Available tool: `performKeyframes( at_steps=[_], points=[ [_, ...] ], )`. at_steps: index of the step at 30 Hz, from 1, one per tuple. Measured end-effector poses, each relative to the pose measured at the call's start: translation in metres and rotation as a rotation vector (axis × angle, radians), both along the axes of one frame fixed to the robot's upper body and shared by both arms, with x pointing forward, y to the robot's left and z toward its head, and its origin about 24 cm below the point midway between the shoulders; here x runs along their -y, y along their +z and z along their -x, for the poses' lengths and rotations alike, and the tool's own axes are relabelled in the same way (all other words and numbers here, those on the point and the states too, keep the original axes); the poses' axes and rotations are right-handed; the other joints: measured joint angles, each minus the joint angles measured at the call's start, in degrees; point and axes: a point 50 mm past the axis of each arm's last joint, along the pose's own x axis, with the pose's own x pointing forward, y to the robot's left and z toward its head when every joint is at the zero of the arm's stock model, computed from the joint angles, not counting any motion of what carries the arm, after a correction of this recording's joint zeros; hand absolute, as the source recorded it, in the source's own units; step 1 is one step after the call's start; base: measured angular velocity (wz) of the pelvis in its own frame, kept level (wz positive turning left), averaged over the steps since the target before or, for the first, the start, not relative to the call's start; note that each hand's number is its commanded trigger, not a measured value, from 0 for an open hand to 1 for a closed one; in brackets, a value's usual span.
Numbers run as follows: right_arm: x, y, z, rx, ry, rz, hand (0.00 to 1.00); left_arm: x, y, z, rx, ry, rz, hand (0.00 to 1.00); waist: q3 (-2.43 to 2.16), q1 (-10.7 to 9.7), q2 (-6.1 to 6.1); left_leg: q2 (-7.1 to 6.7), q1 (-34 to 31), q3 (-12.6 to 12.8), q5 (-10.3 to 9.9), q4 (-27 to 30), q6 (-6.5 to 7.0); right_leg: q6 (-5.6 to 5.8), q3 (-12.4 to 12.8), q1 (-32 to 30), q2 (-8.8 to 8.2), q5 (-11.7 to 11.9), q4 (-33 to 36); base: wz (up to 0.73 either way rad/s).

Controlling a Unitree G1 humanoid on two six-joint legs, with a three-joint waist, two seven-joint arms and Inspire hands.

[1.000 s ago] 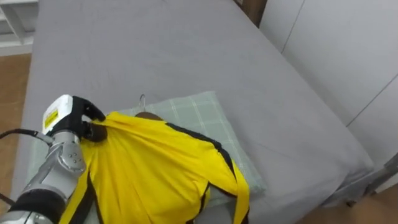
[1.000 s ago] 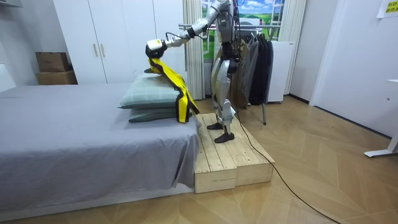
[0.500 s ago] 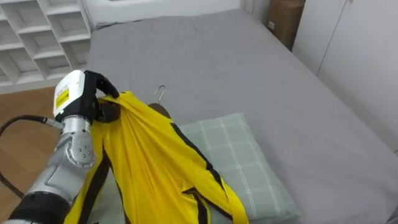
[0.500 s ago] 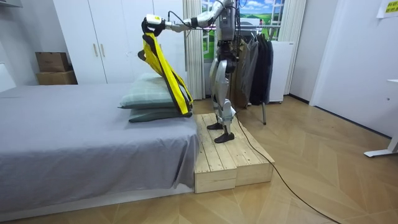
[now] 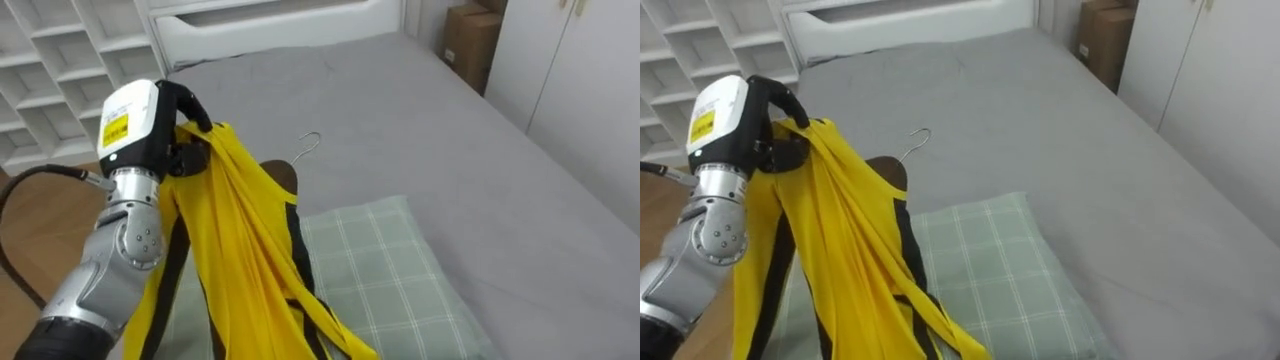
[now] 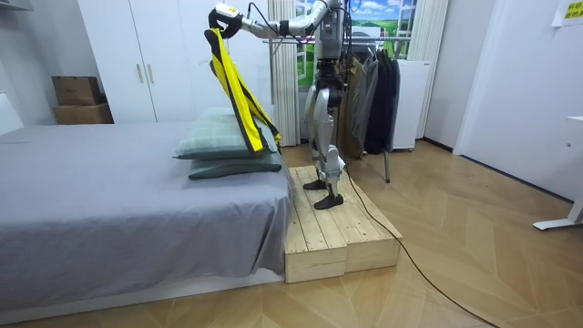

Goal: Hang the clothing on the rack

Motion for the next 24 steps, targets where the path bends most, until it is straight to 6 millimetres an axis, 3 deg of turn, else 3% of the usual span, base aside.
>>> performKeyframes(
  at_steps=[9,15,18,24],
  points=[
    [0.005,0.0,0.017,-0.058,0.005,0.0,0.0,0.006,0.012,0.001,0.051,-0.015,-0.038,1.0,-0.05,-0.1,0.08,-0.04,1.81,0.47,0.0,-0.59,-0.01,0.08,0.55,1.4,0.11,-0.06,-0.2,-0.02],
    [0.011,0.0,0.031,-0.091,-0.003,0.02,0.0,0.007,0.021,0.004,0.084,-0.014,-0.083,1.0,-0.52,-0.19,0.59,-0.19,4.13,0.5,0.03,-1.6,-0.07,0.16,0.64,3.57,0.27,-0.1,-0.94,0.0],
    [0.016,0.002,0.032,-0.093,0.011,0.082,0.0,0.009,0.025,0.006,0.113,-0.019,-0.085,1.0,-0.6,-0.16,0.66,-0.22,4.21,0.6,0.03,-1.56,-0.07,0.17,0.7,3.56,0.25,-0.12,-0.81,0.0],
    [0.04,0.014,0.023,-0.018,-0.009,0.339,0.0,-0.001,0.014,0.013,0.111,0.029,-0.09,1.0,-0.6,-1.47,0.65,-0.24,3.84,0.65,0.03,-1.49,-0.07,0.23,0.76,3.2,0.24,-0.16,-0.78,0.0]
  ],
)
